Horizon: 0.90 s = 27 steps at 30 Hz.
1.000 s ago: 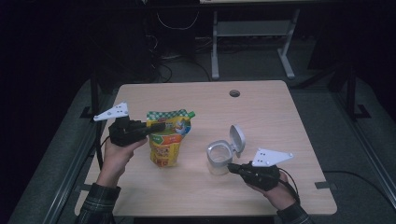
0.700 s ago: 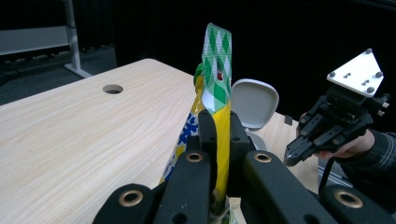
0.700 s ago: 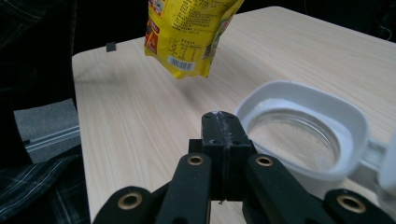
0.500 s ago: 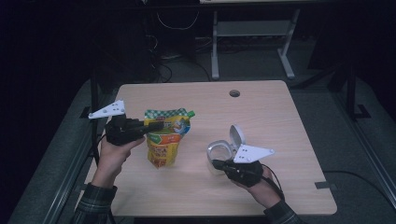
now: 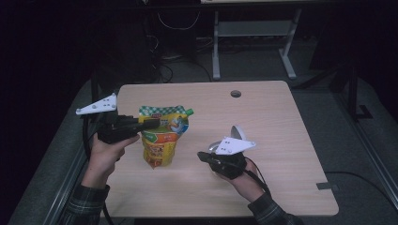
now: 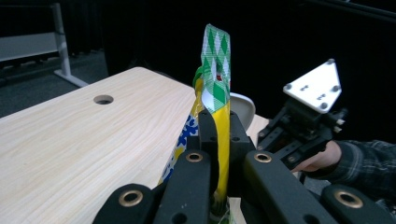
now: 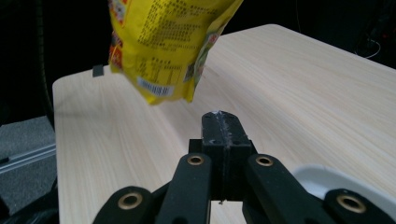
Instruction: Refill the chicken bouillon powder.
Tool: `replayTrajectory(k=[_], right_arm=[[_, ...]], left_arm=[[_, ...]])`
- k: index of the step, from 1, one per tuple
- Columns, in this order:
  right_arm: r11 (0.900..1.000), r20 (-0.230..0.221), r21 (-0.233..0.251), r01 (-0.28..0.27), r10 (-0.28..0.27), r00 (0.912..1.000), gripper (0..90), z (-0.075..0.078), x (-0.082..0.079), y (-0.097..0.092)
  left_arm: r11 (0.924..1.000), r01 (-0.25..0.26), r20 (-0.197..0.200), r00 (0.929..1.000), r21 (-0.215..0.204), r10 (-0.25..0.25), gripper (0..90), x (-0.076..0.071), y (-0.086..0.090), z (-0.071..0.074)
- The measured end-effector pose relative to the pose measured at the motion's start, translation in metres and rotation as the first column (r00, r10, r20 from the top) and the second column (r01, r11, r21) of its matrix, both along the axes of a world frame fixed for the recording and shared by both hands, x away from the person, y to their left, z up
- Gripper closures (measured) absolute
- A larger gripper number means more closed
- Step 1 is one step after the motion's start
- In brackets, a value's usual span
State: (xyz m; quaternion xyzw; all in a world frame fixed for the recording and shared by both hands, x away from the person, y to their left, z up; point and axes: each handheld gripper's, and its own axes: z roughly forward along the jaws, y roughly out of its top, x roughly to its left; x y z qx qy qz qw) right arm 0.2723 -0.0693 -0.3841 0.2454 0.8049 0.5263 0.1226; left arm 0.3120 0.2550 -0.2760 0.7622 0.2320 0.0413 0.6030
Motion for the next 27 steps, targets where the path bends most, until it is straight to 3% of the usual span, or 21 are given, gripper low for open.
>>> replayTrajectory(k=[6,10,16,21,27], right_arm=[[0.9999,0.016,-0.012,0.012,-0.012,0.9998,90.0,0.002,0.007,0.021],[0.9997,-0.001,-0.017,0.02,-0.02,0.9998,90.0,0.001,0.009,0.035],[0.9993,0.015,-0.022,0.029,-0.029,0.9995,90.0,-0.006,0.01,0.055],[0.9978,0.032,-0.001,0.066,-0.066,0.9973,89.9,-0.01,0.009,0.064],[0.9984,0.034,0.028,0.048,-0.049,0.9982,90.0,-0.014,0.009,0.069]], left_arm=[[0.9991,0.035,-0.005,0.9994,-0.023,-0.035,90.0,-0.002,-0.002,0.005],[0.9984,0.049,-0.002,0.9988,-0.028,-0.049,90.0,-0.004,-0.004,0.011],[0.9975,0.066,0.013,0.9978,-0.026,-0.065,90.0,-0.007,-0.008,0.017],[0.9971,0.071,0.018,0.9973,-0.025,-0.071,90.0,-0.009,-0.01,0.019],[0.9969,0.075,0.015,0.9971,-0.022,-0.075,90.0,-0.009,-0.015,0.019]])
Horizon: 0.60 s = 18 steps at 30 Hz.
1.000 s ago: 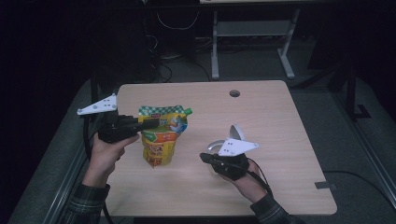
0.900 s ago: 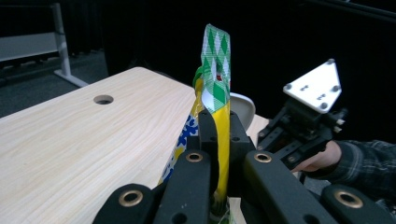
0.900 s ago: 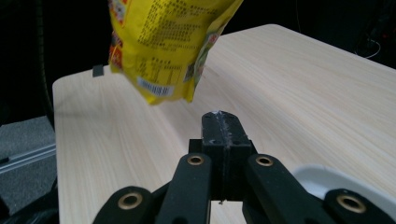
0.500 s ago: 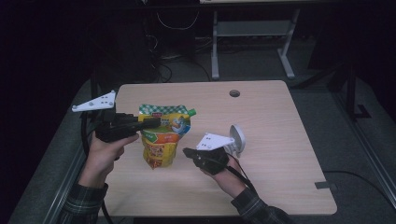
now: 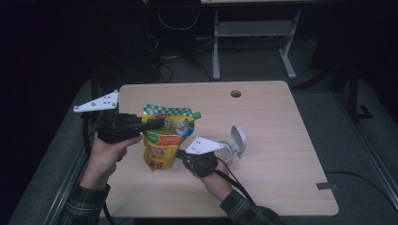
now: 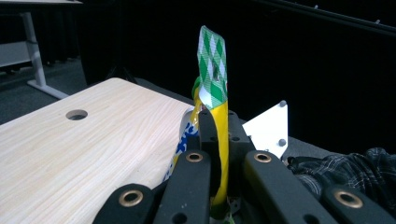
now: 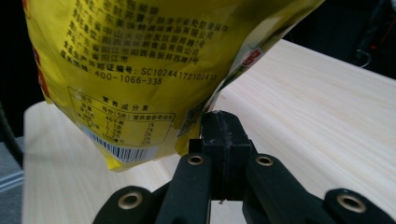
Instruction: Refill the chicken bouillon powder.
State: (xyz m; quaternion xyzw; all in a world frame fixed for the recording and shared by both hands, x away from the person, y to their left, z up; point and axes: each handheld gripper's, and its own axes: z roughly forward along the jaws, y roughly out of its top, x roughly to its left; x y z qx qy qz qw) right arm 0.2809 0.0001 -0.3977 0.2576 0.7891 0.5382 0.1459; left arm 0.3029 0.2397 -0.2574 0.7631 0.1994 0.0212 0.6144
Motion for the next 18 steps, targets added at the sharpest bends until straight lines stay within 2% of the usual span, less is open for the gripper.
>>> replayTrajectory(k=[5,11,18], right_arm=[[0.9992,0.006,-0.007,-0.04,0.04,0.9992,90.0,-0.005,-0.005,0.004],[0.9981,-0.007,-0.006,-0.061,0.061,0.9981,90.0,-0.01,-0.005,0.003],[0.9949,0.013,0.002,-0.1,0.1,0.9949,90.0,-0.014,-0.008,0.003]], left_arm=[[0.9997,0.012,-0.003,0.9999,0.022,-0.012,90.0,0.004,-0.008,-0.001],[0.9988,0.029,-0.017,0.9995,0.039,-0.029,90.0,0.009,-0.021,-0.004],[0.9976,0.041,-0.023,0.999,0.056,-0.039,90.0,0.013,-0.036,-0.006]])
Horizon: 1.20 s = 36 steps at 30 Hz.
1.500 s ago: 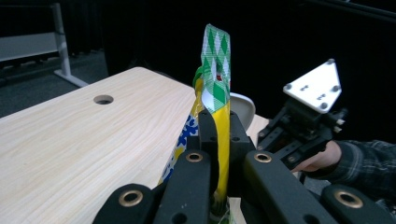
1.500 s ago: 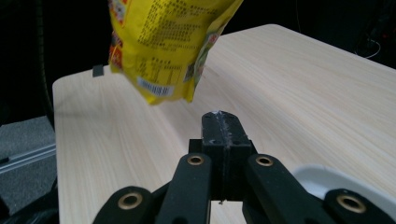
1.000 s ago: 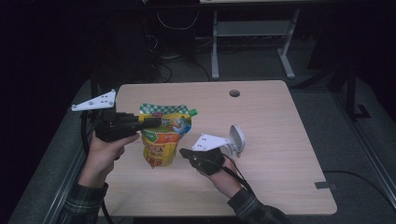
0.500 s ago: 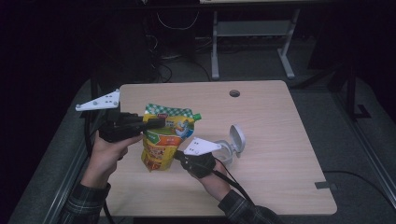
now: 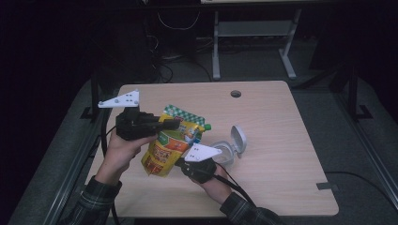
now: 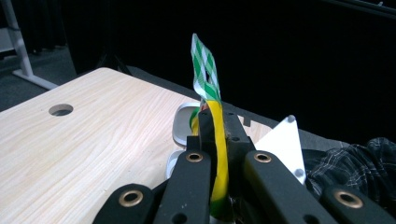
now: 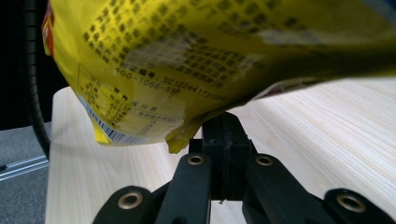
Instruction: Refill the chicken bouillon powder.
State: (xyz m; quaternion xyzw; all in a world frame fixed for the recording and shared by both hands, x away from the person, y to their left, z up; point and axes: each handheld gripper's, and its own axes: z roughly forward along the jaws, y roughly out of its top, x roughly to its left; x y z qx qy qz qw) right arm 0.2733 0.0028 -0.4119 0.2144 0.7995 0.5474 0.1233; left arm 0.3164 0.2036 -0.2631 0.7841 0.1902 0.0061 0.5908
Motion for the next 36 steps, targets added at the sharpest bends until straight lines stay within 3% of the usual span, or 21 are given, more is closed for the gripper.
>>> replayTrajectory(k=[16,23,36], right_arm=[[0.9958,0.021,0.021,-0.09,0.089,0.9958,90.0,-0.007,-0.006,0.005],[0.9947,0.018,0.023,-0.1,0.1,0.9948,90.0,-0.009,-0.007,0.005],[0.9933,0.007,0.028,-0.112,0.112,0.9937,90.0,-0.012,-0.003,0.002]], left_arm=[[0.9975,-0.011,-0.031,0.9994,0.069,0.013,90.0,0.014,-0.026,-0.01],[0.9939,-0.018,-0.034,0.9992,0.109,0.022,90.0,0.019,-0.04,-0.016],[0.986,-0.033,-0.082,0.9956,0.164,0.047,90.0,0.034,-0.053,-0.021]])
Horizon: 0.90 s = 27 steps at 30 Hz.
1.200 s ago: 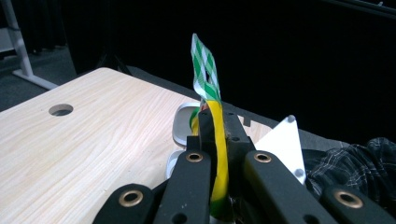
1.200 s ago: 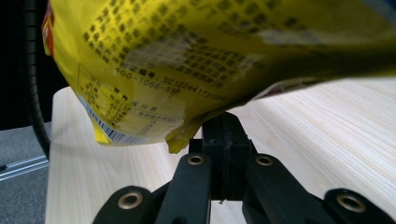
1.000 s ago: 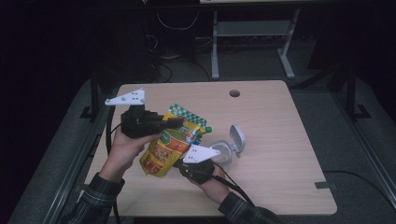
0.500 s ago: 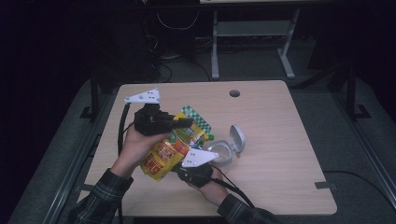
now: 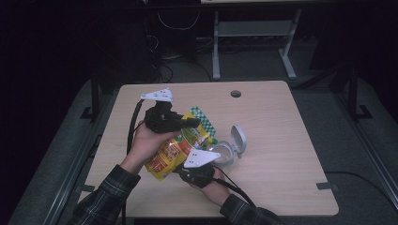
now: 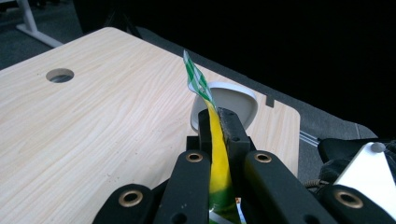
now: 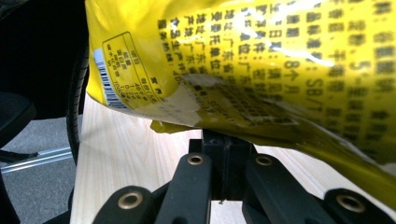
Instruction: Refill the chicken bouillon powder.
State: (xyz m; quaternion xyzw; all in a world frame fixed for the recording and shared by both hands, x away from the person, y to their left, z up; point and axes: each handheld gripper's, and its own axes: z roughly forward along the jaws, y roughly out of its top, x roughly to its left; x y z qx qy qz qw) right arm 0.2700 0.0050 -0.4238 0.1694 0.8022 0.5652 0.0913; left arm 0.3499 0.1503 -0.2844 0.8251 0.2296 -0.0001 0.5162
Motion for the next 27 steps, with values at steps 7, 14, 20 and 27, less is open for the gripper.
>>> replayTrajectory(k=[7,14,20,27], right_arm=[[0.9996,-0.012,0.026,-0.014,0.014,0.9998,90.0,0.001,0.001,-0.002],[0.9987,-0.026,0.045,-0.023,0.025,0.9994,90.0,-0.002,0.001,-0.003],[0.9979,-0.024,0.058,-0.028,0.03,0.9993,90.0,-0.001,0.0,-0.003],[0.9972,-0.025,0.065,-0.038,0.04,0.9989,90.0,0.0,-0.001,-0.003]], left_arm=[[0.9979,-0.009,-0.017,0.9998,0.064,0.01,90.0,0.007,-0.012,0.001],[0.994,-0.005,-0.031,0.9995,0.109,0.008,90.0,0.01,-0.021,-0.001],[0.9899,0.004,-0.033,0.9995,0.142,0.0,90.0,0.011,-0.028,0.0],[0.9842,0.017,-0.033,0.9994,0.176,-0.011,89.9,0.012,-0.036,0.001]])
